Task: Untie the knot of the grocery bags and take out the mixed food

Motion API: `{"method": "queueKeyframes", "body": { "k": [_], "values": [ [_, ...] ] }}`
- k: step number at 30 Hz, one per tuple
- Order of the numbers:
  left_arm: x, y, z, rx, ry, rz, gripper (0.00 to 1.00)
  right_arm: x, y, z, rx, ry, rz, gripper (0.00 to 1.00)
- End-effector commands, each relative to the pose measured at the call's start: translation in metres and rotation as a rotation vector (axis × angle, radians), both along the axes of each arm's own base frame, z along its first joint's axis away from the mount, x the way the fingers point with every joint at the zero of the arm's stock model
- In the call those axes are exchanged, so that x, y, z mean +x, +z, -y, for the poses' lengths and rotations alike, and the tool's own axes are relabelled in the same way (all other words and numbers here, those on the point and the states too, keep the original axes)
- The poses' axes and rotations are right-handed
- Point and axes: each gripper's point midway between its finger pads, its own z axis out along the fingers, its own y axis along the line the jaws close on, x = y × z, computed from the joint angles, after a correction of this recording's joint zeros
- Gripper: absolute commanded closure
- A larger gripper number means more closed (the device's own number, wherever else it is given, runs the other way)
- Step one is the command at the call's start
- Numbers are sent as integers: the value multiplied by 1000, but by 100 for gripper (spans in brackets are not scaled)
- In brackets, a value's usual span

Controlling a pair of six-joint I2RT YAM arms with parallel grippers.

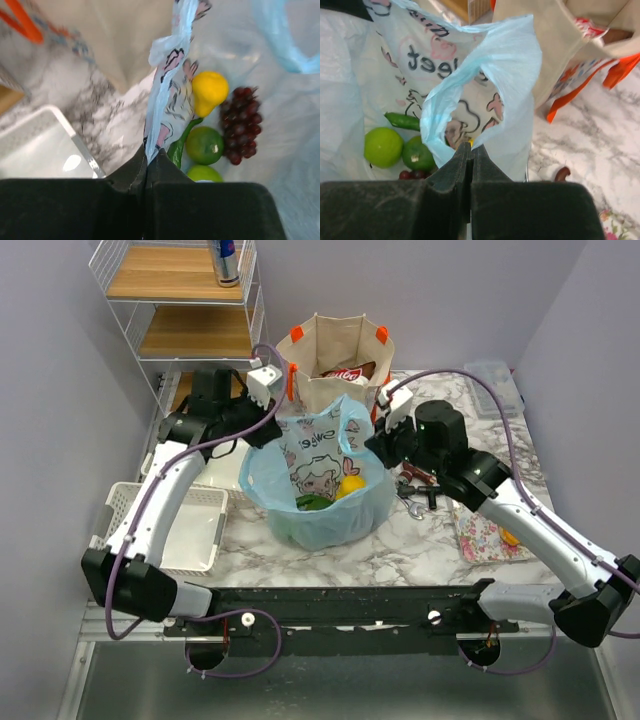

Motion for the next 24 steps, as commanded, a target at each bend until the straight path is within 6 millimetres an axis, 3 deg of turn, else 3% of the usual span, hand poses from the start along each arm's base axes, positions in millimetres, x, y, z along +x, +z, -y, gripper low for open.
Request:
{"method": "queueKeyframes", "body": {
  "k": [1, 3, 4, 5, 8, 11, 13, 14, 24],
  "values": [
    [-35, 119, 25, -206, -173, 290, 100, 10, 65, 6, 74, -39, 145, 99],
    [-50, 125, 25, -212, -210, 323, 100, -7, 63, 7, 70, 25, 131, 99],
    [-57, 118, 25, -203, -229, 320, 100, -20, 57, 10, 58, 58, 111, 99],
    [-68, 111, 24, -194, -259, 319, 100, -31, 42, 14, 34, 85, 76, 99],
    [-98, 66, 18, -116, -348, 311, 100, -73, -9, 30, -65, 196, -45, 97],
    [-118, 21, 9, -28, -397, 322, 100, -91, -29, 41, -106, 214, -104, 34],
    [-126, -3, 3, 17, -406, 320, 100, -82, -17, 38, -93, 198, -81, 14],
    [-128, -9, 2, 29, -405, 318, 100, -75, -10, 32, -82, 192, -59, 11],
    [-133, -13, 4, 66, -415, 352, 100, -6, 59, -33, 50, 197, 45, 3]
  ]
}}
